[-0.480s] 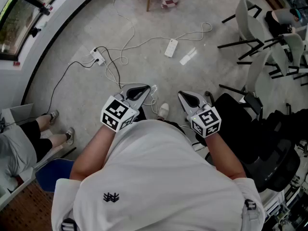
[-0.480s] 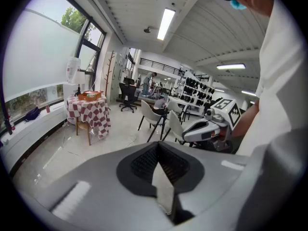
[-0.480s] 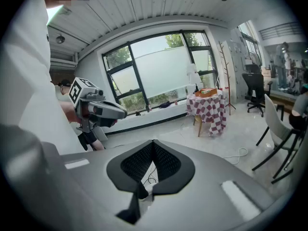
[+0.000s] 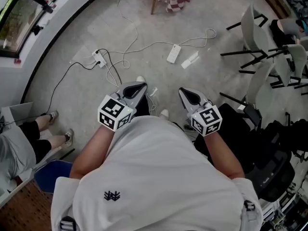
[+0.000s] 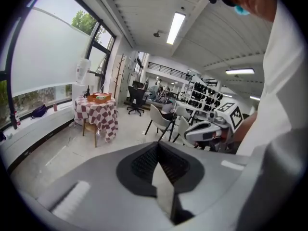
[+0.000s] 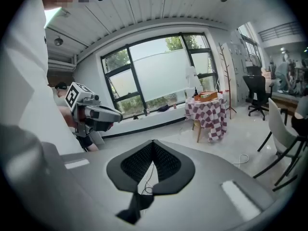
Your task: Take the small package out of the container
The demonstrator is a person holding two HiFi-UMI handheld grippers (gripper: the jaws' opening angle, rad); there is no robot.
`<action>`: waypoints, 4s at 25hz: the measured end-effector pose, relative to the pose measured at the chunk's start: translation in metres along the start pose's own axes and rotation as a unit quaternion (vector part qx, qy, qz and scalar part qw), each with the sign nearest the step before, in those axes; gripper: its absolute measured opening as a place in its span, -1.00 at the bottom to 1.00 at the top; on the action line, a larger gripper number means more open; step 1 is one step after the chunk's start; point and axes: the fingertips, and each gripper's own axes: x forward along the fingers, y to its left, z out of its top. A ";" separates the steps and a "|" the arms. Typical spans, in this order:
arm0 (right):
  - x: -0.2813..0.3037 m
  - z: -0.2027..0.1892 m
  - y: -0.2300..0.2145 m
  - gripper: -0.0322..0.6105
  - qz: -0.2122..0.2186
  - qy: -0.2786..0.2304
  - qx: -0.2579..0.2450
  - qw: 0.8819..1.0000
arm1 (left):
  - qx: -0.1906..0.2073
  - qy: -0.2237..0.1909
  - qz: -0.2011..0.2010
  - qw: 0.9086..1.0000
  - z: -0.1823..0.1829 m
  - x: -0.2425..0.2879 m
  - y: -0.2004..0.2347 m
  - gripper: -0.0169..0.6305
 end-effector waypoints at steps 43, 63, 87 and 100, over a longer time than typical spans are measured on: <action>0.456 0.307 -0.310 -0.83 0.078 0.041 -0.061 0.994 | -0.038 -0.032 0.048 0.998 0.281 0.225 0.472 -0.70; 0.609 0.386 -0.509 -0.81 -0.068 0.135 -0.164 0.975 | 0.001 -0.008 -0.066 0.998 0.362 0.298 0.665 -0.70; 0.724 0.364 -0.620 -0.62 -0.068 0.356 -0.312 0.878 | 0.059 0.042 -0.199 0.977 0.393 0.360 0.739 -0.62; 0.742 0.333 -0.641 -0.49 0.000 0.465 -0.384 0.797 | 0.051 0.054 -0.214 0.974 0.388 0.369 0.754 -0.63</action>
